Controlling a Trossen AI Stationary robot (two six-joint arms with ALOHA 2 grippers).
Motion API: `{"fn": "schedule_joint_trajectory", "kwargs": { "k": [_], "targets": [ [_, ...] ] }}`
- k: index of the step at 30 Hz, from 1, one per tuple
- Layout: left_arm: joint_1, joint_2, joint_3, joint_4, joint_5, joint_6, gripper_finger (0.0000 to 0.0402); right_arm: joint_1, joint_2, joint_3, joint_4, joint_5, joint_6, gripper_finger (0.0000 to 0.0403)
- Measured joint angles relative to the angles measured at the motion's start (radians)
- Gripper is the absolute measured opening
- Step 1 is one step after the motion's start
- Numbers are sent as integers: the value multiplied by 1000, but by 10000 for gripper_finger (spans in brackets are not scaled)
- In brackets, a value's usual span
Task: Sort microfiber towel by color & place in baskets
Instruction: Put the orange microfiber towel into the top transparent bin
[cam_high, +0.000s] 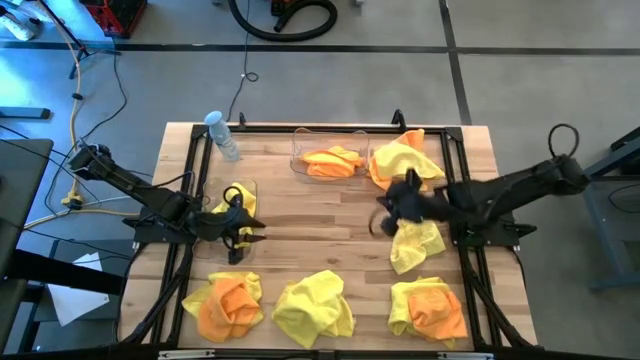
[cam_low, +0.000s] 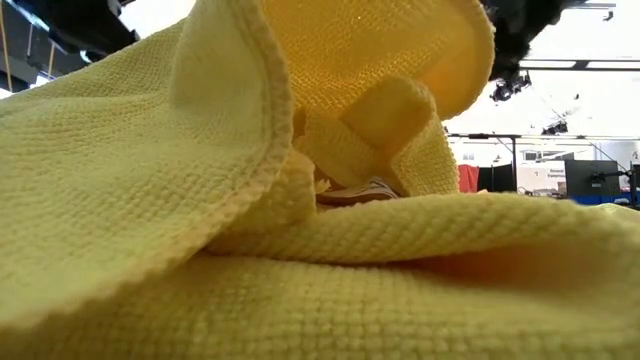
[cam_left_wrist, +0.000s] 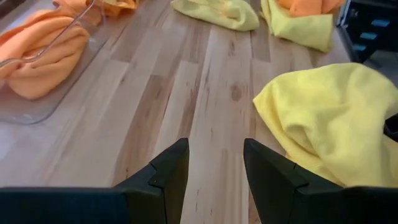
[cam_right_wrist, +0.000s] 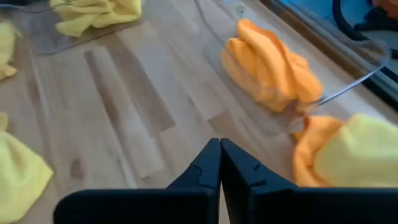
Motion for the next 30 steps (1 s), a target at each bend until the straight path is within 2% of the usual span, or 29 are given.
{"fn": "schedule_joint_trajectory", "kwargs": {
  "k": [5,11,16,20,26,30],
  "targets": [
    [0,103,95,-84,-7,-2,140,171,17,-153,218,173,97,1],
    [0,234,247,-280,-5,-88,140,290,41,-292,464,249,133,0],
    [-8,351,409,-529,50,-280,137,331,43,-338,490,318,208,0],
    [-49,458,511,-650,138,-417,127,346,44,-359,488,339,237,0],
    [-149,602,652,-786,317,-653,110,354,44,-359,491,332,236,0],
    [-230,678,736,-916,383,-838,97,354,44,-359,491,332,233,0]
  ]
}}
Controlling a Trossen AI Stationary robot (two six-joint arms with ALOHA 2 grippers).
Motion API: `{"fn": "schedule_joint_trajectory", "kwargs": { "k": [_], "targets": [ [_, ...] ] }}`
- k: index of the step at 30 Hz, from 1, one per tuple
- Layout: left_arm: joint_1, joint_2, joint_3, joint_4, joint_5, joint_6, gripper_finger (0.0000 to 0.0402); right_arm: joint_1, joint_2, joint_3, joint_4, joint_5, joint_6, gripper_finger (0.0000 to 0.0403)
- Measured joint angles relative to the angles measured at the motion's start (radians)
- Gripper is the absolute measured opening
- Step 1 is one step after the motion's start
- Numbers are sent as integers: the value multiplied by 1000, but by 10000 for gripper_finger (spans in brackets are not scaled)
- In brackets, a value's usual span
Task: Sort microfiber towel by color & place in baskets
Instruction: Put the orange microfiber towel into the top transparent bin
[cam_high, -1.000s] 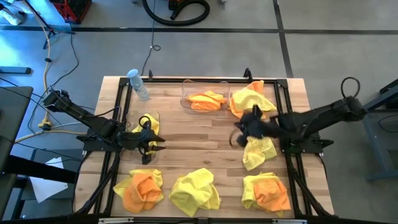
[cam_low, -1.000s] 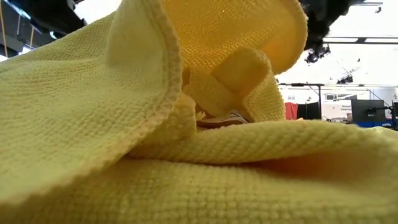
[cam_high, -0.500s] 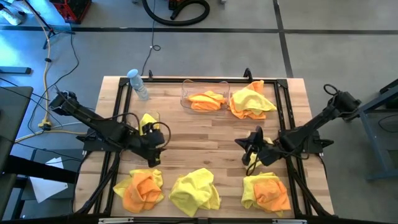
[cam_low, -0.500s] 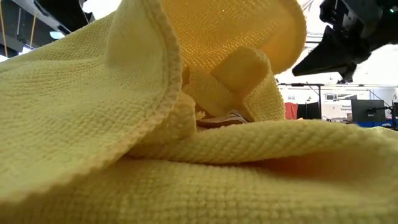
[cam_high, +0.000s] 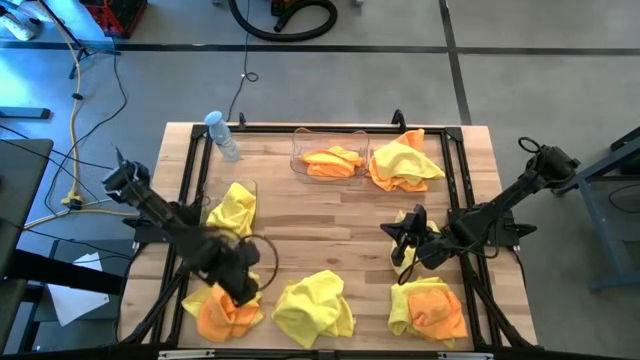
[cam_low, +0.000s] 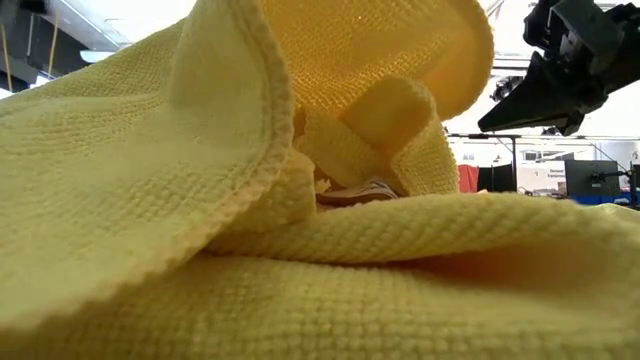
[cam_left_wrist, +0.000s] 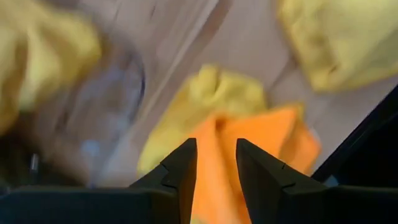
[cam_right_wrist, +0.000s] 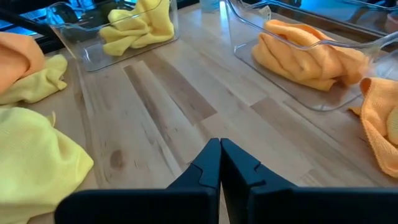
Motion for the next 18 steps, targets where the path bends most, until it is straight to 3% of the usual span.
{"fn": "schedule_joint_trajectory", "kwargs": {
  "k": [8,18],
  "targets": [
    [-106,51,-7,-40,65,-258,90,0,0,0,15,0,-2,0],
    [-119,71,-19,4,91,-290,90,0,0,0,111,-1,-109,0]
  ]
}}
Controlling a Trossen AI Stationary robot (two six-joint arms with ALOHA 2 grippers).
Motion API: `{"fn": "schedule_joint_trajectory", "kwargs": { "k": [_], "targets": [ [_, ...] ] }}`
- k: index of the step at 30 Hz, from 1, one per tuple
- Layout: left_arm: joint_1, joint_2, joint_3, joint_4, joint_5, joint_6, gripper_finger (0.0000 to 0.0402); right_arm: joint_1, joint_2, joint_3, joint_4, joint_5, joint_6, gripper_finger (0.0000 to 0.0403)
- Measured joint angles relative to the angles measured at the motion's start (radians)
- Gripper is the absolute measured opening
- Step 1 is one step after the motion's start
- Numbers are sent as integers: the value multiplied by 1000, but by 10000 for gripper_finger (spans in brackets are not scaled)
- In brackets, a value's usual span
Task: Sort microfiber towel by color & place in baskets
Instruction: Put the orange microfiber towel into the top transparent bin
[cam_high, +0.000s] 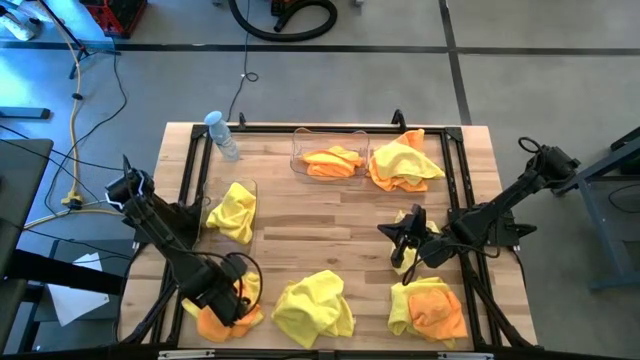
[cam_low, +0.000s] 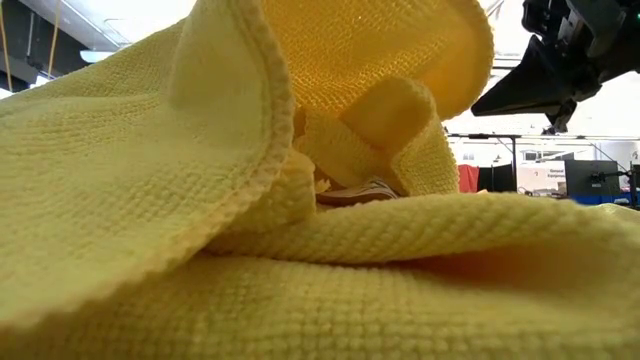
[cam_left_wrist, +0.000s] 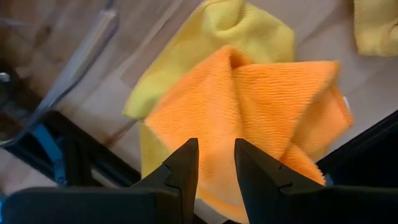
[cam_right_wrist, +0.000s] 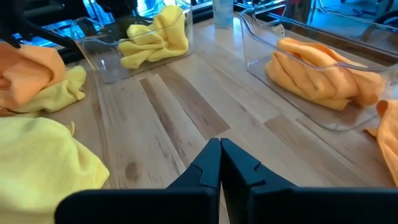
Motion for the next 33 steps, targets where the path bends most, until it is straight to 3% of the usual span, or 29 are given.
{"fn": "schedule_joint_trajectory", "kwargs": {
  "k": [12,18,22,25,29,33],
  "targets": [
    [0,10,-11,37,11,-20,90,0,0,0,-1,0,-15,0],
    [1,57,-80,32,146,-14,90,0,0,0,-1,-2,-15,0],
    [14,87,-98,34,195,79,88,0,0,0,-1,-3,-15,0],
    [25,88,-98,56,199,128,69,0,0,0,-1,-3,-15,0],
    [28,75,-76,41,243,187,11,-1,0,0,-1,-2,-15,0],
    [25,72,-8,1,222,252,8,-1,0,0,-2,14,-15,0]
  ]
}}
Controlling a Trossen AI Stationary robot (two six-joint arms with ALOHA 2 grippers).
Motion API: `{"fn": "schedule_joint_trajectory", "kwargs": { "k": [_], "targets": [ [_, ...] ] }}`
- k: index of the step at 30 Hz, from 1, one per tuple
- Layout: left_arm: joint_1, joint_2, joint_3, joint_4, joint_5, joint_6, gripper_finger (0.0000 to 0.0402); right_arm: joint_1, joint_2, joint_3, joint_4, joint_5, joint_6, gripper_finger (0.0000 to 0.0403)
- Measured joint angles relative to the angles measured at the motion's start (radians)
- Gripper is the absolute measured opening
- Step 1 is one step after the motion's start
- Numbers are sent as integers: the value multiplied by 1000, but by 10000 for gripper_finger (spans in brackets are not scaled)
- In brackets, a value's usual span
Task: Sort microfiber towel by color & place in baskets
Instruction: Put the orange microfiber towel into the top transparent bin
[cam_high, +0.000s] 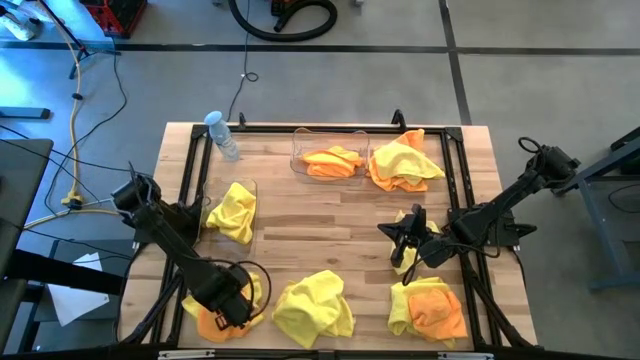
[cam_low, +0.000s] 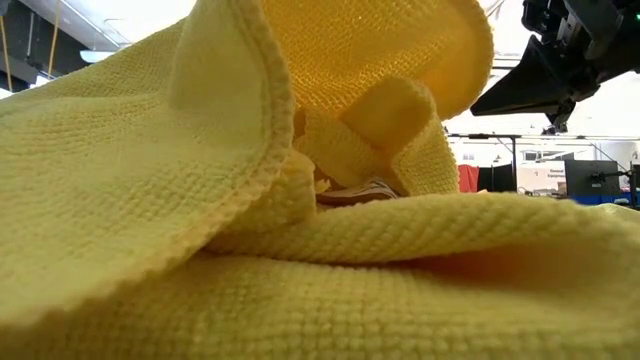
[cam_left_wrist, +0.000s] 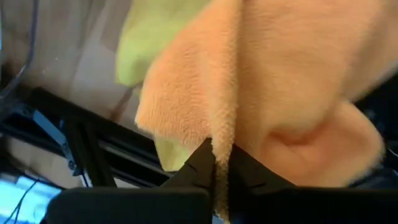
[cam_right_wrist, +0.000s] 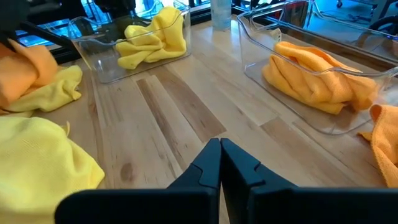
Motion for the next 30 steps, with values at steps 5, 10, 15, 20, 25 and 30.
{"fn": "schedule_joint_trajectory", "kwargs": {
  "k": [5,10,15,20,25,30],
  "targets": [
    [17,0,148,-74,-130,116,2,0,0,0,0,2,0,0],
    [54,-1,344,-296,-335,174,1,0,0,0,0,3,-4,0],
    [121,-30,490,-293,-494,354,1,-3,0,0,-5,5,-6,0],
    [237,-32,617,-304,-668,584,0,-25,0,1,-13,3,-3,0],
    [410,-35,701,-296,-821,788,0,-46,0,1,-16,-9,1,0],
    [655,-35,717,-111,-802,1064,0,-48,0,1,-31,-21,1,0]
  ]
}}
